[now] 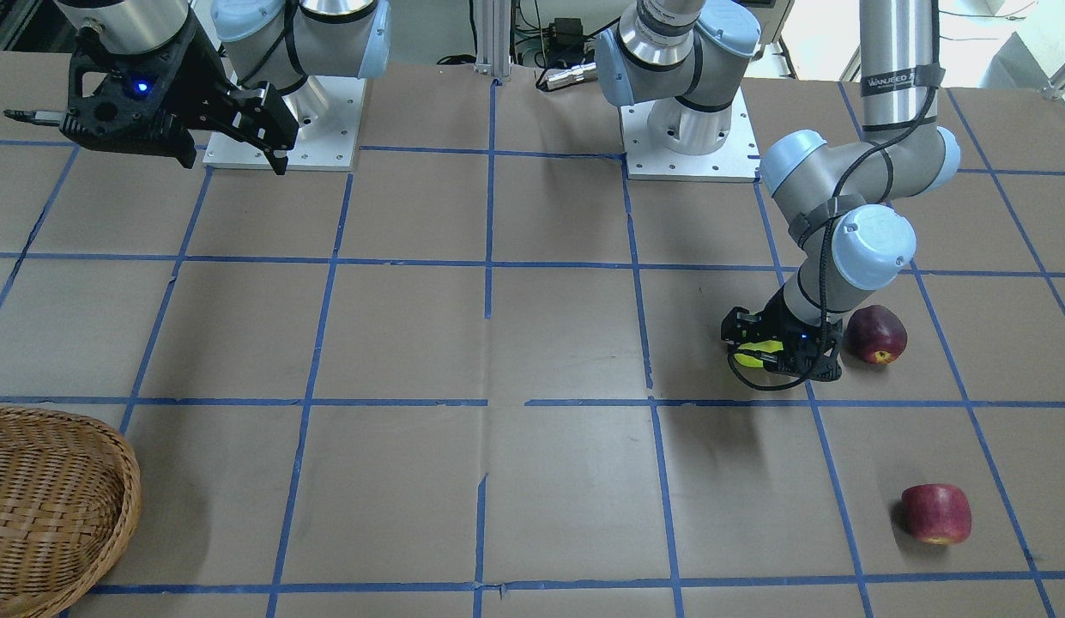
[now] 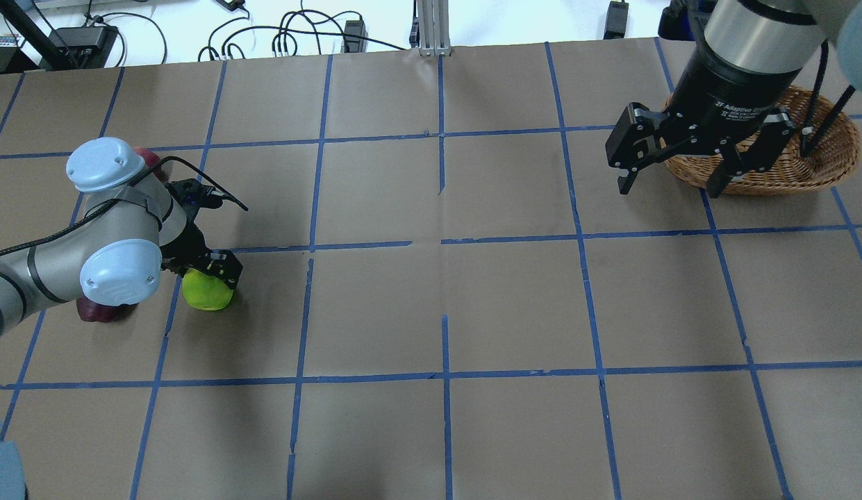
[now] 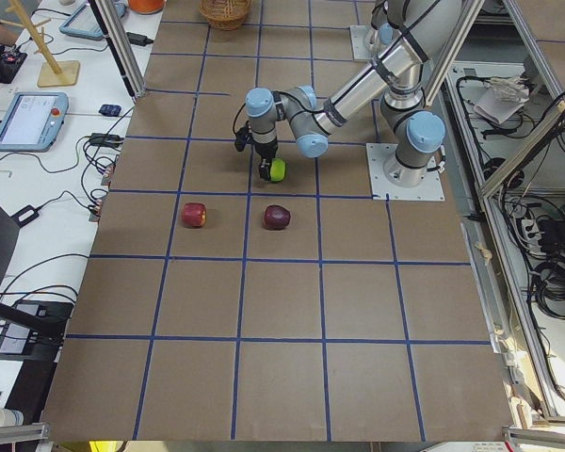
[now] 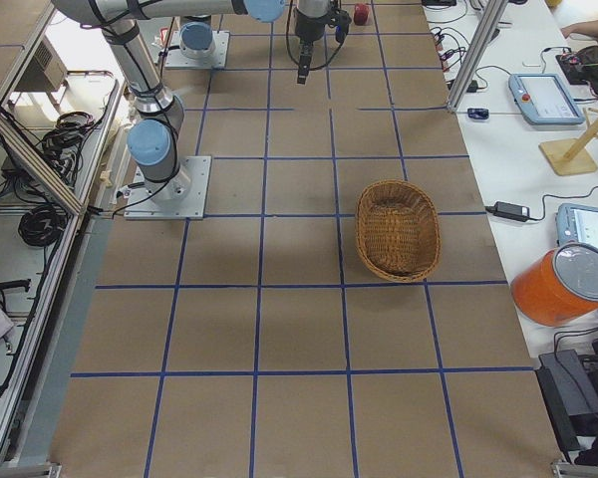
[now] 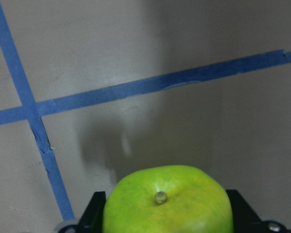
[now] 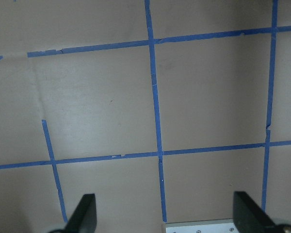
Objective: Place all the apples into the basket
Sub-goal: 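Carry the green apple toward the right arm and release it mid-table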
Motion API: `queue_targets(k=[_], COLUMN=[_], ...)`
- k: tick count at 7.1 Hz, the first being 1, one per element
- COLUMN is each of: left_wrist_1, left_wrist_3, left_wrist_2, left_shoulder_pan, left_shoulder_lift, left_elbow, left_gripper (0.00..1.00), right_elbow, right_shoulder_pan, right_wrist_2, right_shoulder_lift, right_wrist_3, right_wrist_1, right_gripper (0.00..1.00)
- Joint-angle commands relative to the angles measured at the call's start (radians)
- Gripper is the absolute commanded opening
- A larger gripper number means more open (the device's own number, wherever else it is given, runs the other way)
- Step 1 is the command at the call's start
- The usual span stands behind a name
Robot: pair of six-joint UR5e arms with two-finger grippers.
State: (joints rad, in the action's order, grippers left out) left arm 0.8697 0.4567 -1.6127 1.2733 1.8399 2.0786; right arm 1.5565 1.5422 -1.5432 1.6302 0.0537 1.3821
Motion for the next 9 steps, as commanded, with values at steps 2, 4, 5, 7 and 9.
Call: queue_targets(k=[2, 4, 5, 7, 9], left_wrist_1=[0.243, 0.261, 0.074, 0.000, 0.000], left_wrist_3=[-0.495, -0.755, -0.924, -1.013, -1.052], left_wrist_2=[0.107, 0.181, 0.256, 0.275, 0.306], left_shoulder_pan=[0.164, 0.379, 0.465, 0.555, 0.563], left_shoulder_lift=[0.018, 0.100, 0.163, 0.243, 0.265], left_elbow=[-0.244, -0.343, -0.342, -0.344, -0.345], left_gripper=[0.11, 0.11, 0.12, 0.16, 1.00], right_elbow=[-0.001, -0.001, -0.001, 0.000, 0.000], right_shoulder_pan=[-0.002, -0.005, -0.010, -0.040, -0.048], right_wrist_2=[0.002, 0.002, 0.003, 0.002, 0.006], right_shoulder_lift=[-0.003, -0.003, -0.006, -0.007, -0.044], right_wrist_3=[0.000, -0.006, -0.009, -0.011, -0.011], right_wrist_1=[0.005, 0.008, 0.008, 0.006, 0.006], right_gripper=[1.00, 1.00, 1.00, 1.00, 1.00])
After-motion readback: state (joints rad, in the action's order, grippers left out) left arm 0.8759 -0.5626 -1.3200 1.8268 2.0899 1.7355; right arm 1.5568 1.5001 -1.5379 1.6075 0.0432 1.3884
